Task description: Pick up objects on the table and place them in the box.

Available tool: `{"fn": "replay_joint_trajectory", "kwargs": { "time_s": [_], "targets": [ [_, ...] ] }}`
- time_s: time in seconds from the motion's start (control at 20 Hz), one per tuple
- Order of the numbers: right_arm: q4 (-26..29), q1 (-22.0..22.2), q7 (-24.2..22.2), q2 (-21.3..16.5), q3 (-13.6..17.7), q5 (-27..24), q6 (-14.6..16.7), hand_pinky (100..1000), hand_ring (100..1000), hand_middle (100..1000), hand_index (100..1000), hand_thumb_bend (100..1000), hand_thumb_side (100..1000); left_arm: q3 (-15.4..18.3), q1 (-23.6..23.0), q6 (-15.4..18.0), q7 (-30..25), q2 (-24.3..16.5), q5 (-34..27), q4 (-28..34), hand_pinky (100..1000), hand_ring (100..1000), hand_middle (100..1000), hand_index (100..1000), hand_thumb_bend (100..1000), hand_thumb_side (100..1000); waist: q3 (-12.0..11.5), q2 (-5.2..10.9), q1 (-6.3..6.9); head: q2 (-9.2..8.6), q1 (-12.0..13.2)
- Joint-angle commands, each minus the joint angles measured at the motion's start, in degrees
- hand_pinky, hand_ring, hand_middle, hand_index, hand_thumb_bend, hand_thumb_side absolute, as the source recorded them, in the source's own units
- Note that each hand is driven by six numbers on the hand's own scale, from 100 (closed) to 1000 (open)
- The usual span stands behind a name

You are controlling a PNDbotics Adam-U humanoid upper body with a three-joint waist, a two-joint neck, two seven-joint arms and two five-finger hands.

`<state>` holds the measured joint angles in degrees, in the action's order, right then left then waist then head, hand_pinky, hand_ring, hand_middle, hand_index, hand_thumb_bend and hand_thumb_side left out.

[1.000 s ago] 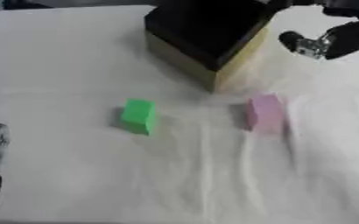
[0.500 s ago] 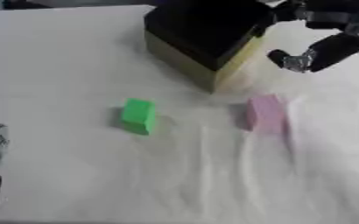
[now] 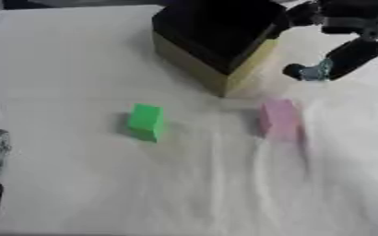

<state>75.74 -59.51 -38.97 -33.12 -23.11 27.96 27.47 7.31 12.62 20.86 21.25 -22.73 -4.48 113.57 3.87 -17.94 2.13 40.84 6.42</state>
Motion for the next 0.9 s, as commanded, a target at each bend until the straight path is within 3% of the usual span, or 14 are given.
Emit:
{"fn": "replay_joint_trajectory", "kwargs": {
  "time_s": [0.05,0.45,0.65,0.9],
  "targets": [
    [-0.16,-0.67,-3.62,-1.71,-0.04,0.53,4.30,889,941,795,905,253,621,0.59,0.23,-0.12,-0.03,-1.18,0.05,1.02,724,730,709,749,131,962,0.16,1.18,-0.14,0.47,0.27],
    [-1.24,0.22,-5.63,-1.92,-0.72,0.07,6.34,884,908,789,906,252,618,0.64,0.13,-0.28,0.12,-1.16,0.54,1.02,724,730,708,749,127,959,0.46,1.16,-0.20,0.55,0.44],
    [-1.45,0.71,-6.75,-2.09,-0.67,-1.03,6.53,827,748,765,906,249,613,0.63,0.04,-0.38,0.12,-1.15,0.55,1.02,724,729,708,748,127,959,0.56,1.15,-0.18,0.61,0.50],
    [-1.62,1.09,-8.17,-2.09,-0.91,-2.47,6.41,885,836,755,898,258,505,0.62,0.05,-0.46,0.07,-1.12,0.54,1.02,725,728,707,748,126,958,0.64,1.12,-0.18,0.61,0.52]
  ]
}}
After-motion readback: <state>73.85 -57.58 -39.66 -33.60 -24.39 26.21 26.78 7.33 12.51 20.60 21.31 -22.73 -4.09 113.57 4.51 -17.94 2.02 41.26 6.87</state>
